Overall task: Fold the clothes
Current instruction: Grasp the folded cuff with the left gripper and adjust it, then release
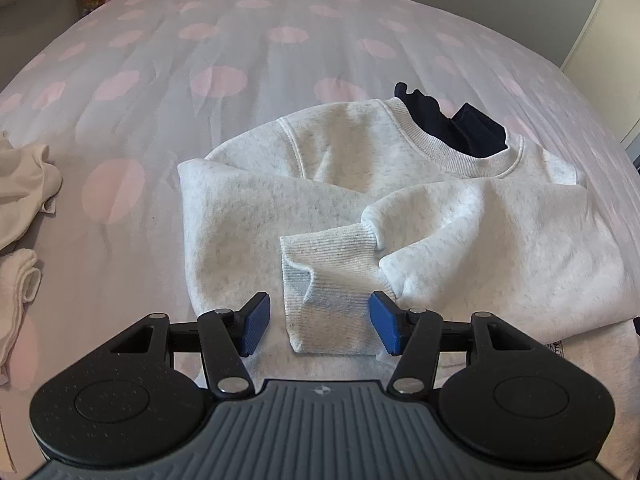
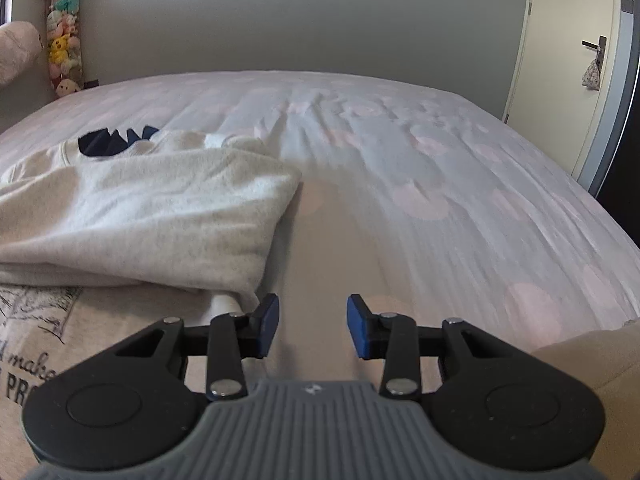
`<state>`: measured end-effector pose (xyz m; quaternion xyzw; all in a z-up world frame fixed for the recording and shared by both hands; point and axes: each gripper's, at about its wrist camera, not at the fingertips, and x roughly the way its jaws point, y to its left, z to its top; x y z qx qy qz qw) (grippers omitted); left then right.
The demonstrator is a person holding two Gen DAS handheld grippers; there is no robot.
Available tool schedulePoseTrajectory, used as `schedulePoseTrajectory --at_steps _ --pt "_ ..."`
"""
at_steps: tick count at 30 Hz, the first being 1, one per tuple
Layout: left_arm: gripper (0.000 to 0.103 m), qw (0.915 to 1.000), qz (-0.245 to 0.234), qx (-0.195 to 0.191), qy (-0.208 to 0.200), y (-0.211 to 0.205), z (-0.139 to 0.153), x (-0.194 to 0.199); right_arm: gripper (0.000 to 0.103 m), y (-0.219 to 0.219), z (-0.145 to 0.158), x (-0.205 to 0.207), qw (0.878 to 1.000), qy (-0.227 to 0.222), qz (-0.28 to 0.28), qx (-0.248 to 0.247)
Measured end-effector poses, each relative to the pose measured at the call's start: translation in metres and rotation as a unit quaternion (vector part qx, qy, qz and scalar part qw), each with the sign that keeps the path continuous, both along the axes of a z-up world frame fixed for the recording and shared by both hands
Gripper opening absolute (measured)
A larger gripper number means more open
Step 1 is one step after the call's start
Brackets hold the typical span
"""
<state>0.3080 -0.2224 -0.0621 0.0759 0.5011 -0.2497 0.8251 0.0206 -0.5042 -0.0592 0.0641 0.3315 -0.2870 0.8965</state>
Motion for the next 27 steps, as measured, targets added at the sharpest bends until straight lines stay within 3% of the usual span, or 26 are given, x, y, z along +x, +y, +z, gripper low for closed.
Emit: schedulePoseTrajectory --at_steps 9,12,17,20,21,22,25,27 --pt "0.053 0.9995 0.001 0.03 0.002 -0.017 -0.008 0.002 0.039 0.001 -0.007 0.005 0.992 -0.011 0.108 0.066" --pt "0.053 0.9995 0.008 0.031 0.003 -0.018 -0.009 0.004 0.039 0.0 -0.014 0.013 0.994 -0.01 0.09 0.055" --pt "0.053 0.9994 0.027 0.016 0.013 -0.016 -0.011 0.009 0.036 -0.018 -0.025 0.021 0.991 -0.041 0.056 0.118" --pt "0.053 0.9988 0.043 0.003 0.022 -0.017 -0.013 0.011 0.032 -0.015 -0.025 0.023 0.99 -0.053 0.06 0.112" --pt "0.045 0.9985 0.048 -0.004 0.025 -0.018 -0.014 0.012 0.027 -0.015 -0.024 0.023 0.99 -0.057 0.059 0.11" --pt "0.025 0.9985 0.045 -0.016 0.028 -0.018 -0.014 0.011 0.013 -0.016 -0.022 0.022 0.991 -0.062 0.055 0.109" --pt "0.008 0.9989 0.039 -0.013 0.02 -0.021 -0.009 0.008 0.012 -0.017 -0.004 0.012 0.993 -0.083 0.032 0.079" --pt "0.006 0.9993 0.029 -0.017 0.013 -0.021 -0.004 0.005 0.011 -0.01 0.011 0.007 0.995 -0.092 0.026 0.039"
